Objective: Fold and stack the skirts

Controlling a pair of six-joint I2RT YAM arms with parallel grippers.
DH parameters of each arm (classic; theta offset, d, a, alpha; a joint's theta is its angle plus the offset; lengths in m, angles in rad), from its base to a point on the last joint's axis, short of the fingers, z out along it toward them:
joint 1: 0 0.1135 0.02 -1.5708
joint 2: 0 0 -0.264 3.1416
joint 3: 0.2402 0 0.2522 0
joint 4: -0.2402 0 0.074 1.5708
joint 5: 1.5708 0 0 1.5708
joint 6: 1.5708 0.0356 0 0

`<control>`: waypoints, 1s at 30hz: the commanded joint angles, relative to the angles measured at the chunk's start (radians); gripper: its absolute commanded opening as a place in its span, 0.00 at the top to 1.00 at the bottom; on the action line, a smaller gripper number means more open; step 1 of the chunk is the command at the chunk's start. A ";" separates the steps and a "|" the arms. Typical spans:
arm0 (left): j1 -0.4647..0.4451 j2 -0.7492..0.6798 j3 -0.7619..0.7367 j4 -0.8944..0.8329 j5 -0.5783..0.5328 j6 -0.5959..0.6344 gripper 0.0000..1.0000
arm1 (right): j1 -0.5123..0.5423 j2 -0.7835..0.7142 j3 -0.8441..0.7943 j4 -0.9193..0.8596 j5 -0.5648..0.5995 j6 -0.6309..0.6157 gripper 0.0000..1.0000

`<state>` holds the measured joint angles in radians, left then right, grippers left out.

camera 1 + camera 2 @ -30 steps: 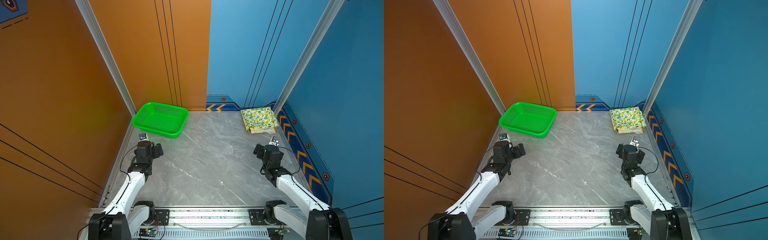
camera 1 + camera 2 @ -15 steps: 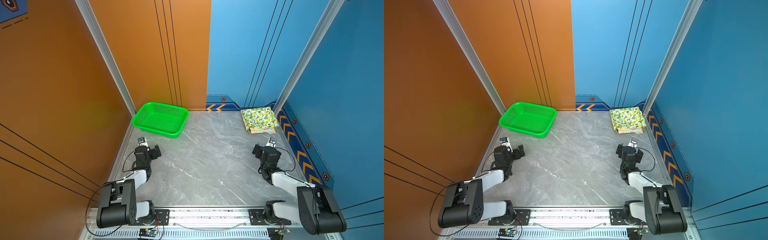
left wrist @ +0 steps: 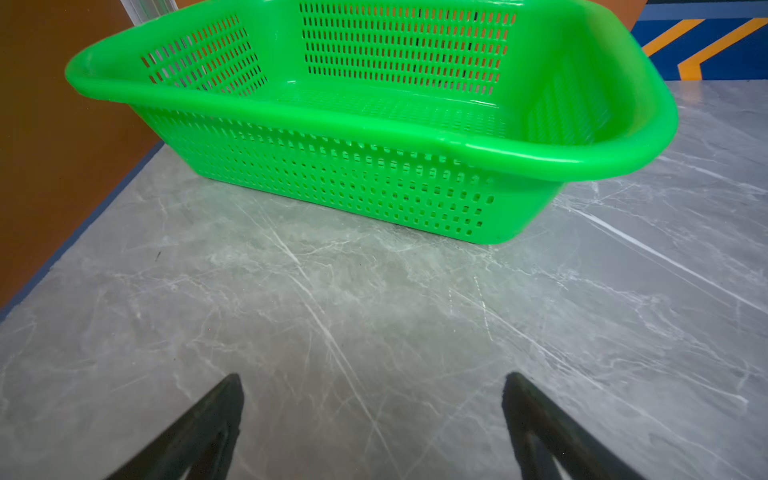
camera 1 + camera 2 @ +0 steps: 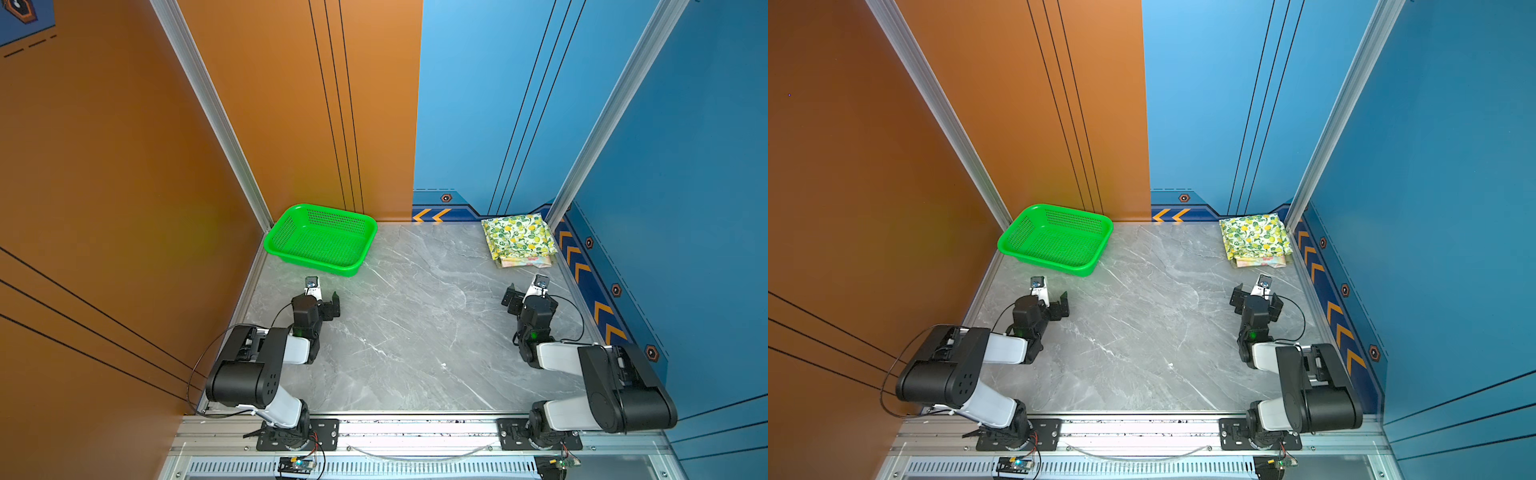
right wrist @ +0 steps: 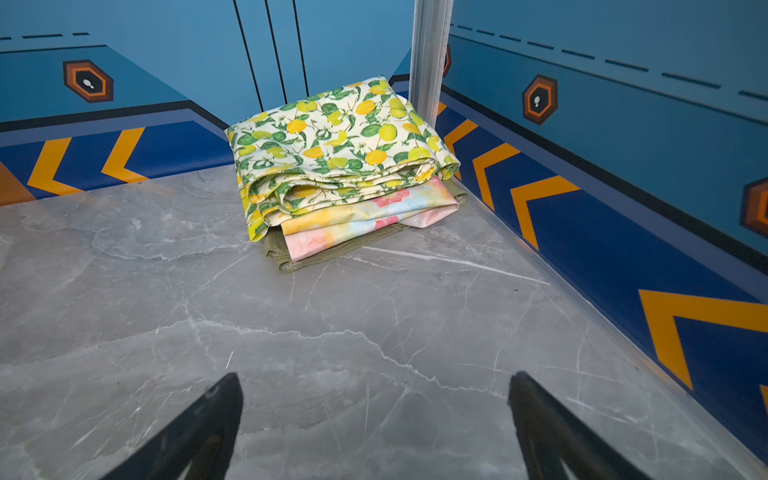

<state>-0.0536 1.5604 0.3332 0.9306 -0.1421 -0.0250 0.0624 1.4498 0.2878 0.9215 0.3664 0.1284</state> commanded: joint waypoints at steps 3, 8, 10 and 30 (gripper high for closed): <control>0.018 0.003 0.052 -0.017 -0.035 0.029 0.02 | 0.004 0.074 0.089 -0.064 -0.029 -0.026 0.00; 0.018 0.004 0.052 -0.016 -0.036 0.030 0.02 | -0.011 0.092 0.063 0.023 -0.068 -0.032 0.00; 0.015 -0.002 0.044 -0.014 -0.037 0.033 0.02 | -0.001 0.091 0.068 0.011 -0.048 -0.039 0.00; 0.015 0.001 0.046 -0.012 -0.036 0.033 0.02 | -0.016 0.096 0.079 -0.001 -0.109 -0.042 0.00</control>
<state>-0.0406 1.5616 0.3721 0.9237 -0.1577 -0.0143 0.0631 1.5467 0.3412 0.9428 0.3046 0.0925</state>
